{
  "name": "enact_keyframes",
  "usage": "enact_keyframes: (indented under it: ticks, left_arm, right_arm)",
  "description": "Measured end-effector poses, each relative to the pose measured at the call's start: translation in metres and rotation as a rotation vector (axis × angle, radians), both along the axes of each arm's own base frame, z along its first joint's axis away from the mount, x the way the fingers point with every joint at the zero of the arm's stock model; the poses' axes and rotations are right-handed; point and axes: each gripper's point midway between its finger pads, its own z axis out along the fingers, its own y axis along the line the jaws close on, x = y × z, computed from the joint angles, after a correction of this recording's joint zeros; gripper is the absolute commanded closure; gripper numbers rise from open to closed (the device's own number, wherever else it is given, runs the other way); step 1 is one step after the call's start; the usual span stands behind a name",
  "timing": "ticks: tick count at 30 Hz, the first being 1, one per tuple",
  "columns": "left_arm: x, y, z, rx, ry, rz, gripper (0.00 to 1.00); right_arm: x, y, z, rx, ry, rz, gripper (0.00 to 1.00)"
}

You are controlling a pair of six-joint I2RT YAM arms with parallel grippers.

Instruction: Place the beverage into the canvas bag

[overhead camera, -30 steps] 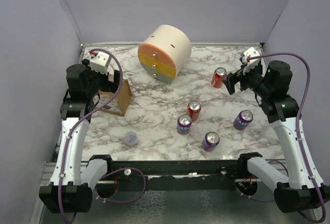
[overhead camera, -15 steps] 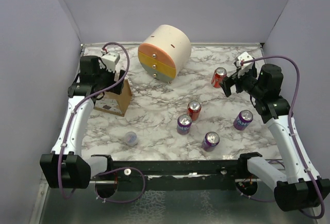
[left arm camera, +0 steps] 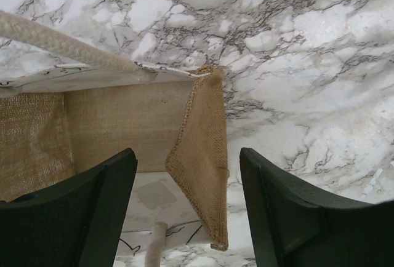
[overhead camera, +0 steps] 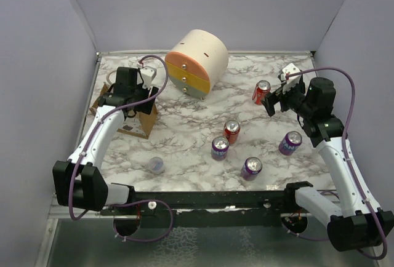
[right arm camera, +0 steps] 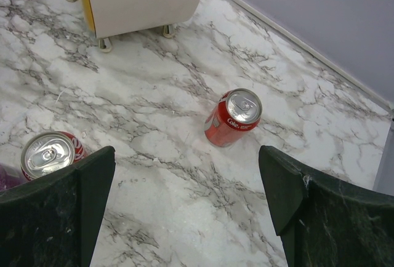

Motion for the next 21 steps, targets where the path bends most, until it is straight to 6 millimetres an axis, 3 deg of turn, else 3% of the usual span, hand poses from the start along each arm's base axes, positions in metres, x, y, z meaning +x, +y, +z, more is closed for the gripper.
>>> enact_keyframes:
  ticks: [4, 12, 16, 21]
  left_arm:
    - [0.002, 0.006, -0.017, 0.031, 0.031, 0.026, 0.37]
    - [-0.002, 0.008, -0.041, 0.036, 0.082, 0.047, 0.65]
    - [-0.005, 0.000, -0.045, -0.011, 0.089, 0.044, 0.78]
    - [-0.014, -0.024, -0.051, -0.077, 0.120, 0.004, 0.79]
  right_arm:
    - [0.001, 0.000, -0.001, 0.000, 0.005, 0.000, 0.01]
    - [0.000, 0.001, -0.002, 0.000, 0.010, 0.004, 0.00]
    - [0.000, 0.001, -0.004, -0.001, 0.017, 0.004, 0.01]
    - [0.004, 0.001, -0.009, -0.011, 0.038, 0.008, 0.00]
